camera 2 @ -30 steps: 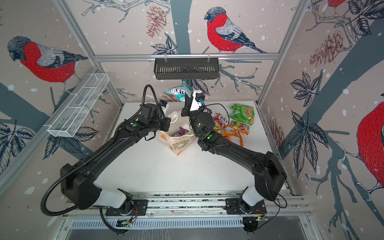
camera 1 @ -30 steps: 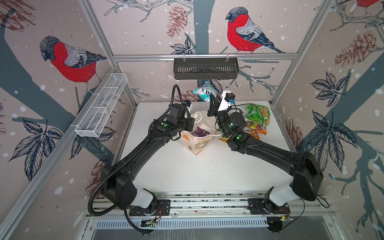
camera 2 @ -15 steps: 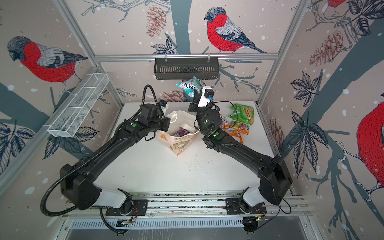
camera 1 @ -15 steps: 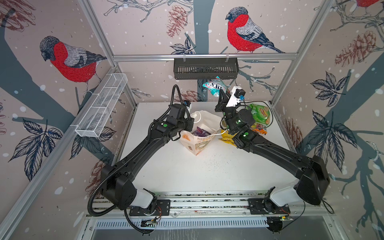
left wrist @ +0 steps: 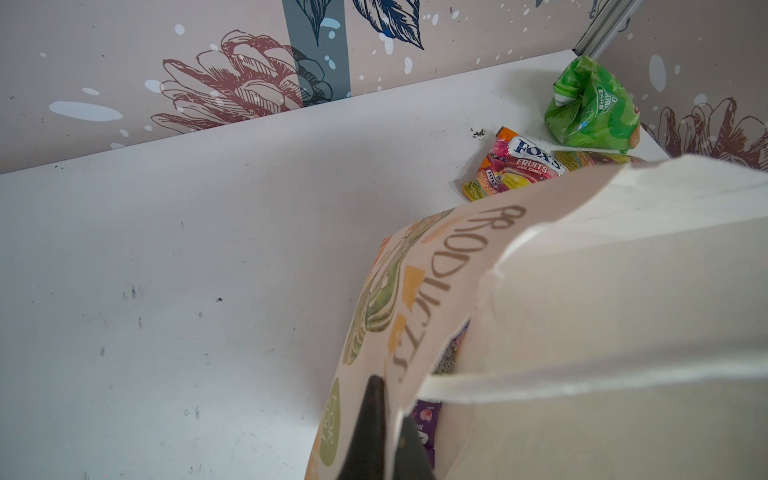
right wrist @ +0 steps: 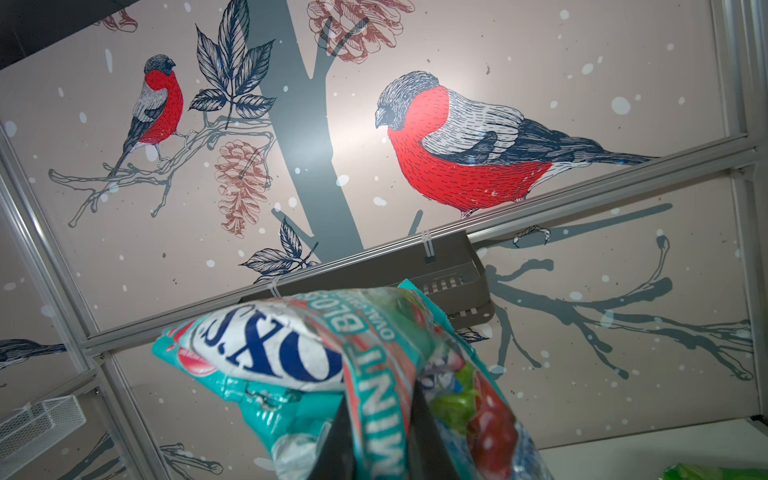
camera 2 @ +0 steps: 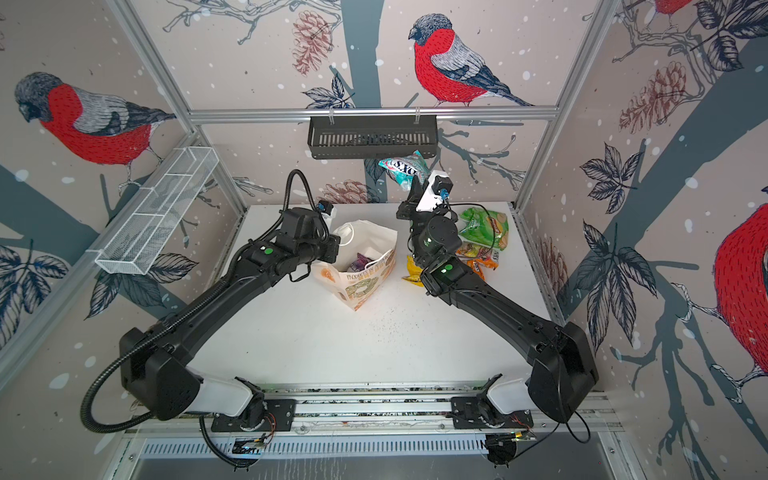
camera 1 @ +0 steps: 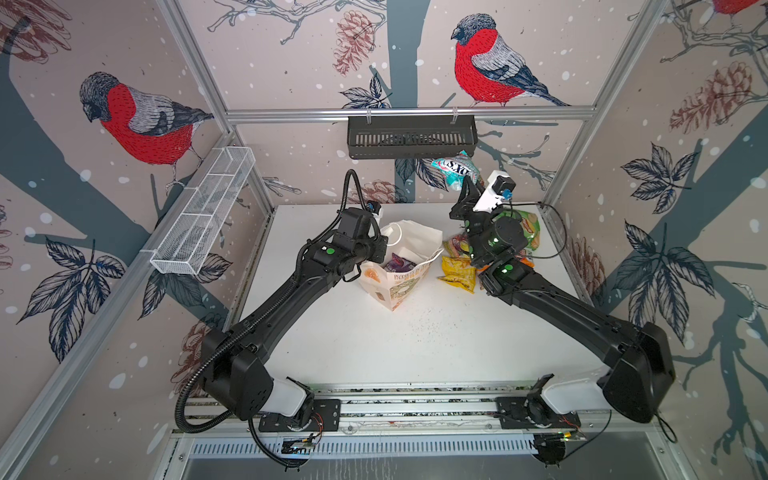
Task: Take the snacks out of the paper bag
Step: 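Carry the teal packet over the snack pile with the right gripper, then lower the teal packet onto the snack pile and open the right gripper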
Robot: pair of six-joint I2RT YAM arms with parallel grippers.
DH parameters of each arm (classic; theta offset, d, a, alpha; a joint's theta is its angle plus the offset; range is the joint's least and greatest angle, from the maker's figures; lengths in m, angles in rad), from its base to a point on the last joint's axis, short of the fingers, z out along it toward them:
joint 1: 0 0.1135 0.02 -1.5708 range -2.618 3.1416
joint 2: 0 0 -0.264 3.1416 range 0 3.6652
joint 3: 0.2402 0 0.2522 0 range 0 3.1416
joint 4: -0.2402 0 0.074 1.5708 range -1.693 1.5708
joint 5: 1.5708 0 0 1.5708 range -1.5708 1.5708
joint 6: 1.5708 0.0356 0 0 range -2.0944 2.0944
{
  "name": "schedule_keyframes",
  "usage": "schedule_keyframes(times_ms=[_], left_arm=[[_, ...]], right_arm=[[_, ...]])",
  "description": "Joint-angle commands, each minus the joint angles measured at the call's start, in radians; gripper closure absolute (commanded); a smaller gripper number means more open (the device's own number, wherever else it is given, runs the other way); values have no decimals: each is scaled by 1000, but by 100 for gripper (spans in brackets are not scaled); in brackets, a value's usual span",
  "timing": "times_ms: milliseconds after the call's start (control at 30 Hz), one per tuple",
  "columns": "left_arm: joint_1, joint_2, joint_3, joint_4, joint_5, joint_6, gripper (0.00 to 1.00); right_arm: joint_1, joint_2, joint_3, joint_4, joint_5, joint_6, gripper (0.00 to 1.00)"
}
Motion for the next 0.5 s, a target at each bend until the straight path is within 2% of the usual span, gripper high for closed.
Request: schedule_keyframes(times_ms=[0,467], left_arm=[[2,-4,-4,-10,-10,16,100],[2,-9,-8,-6,-2,17,100]], right_arm=[[-19,-22,-10,17,9,29,100],[-181,-62,-119,-102,-13,192,100]])
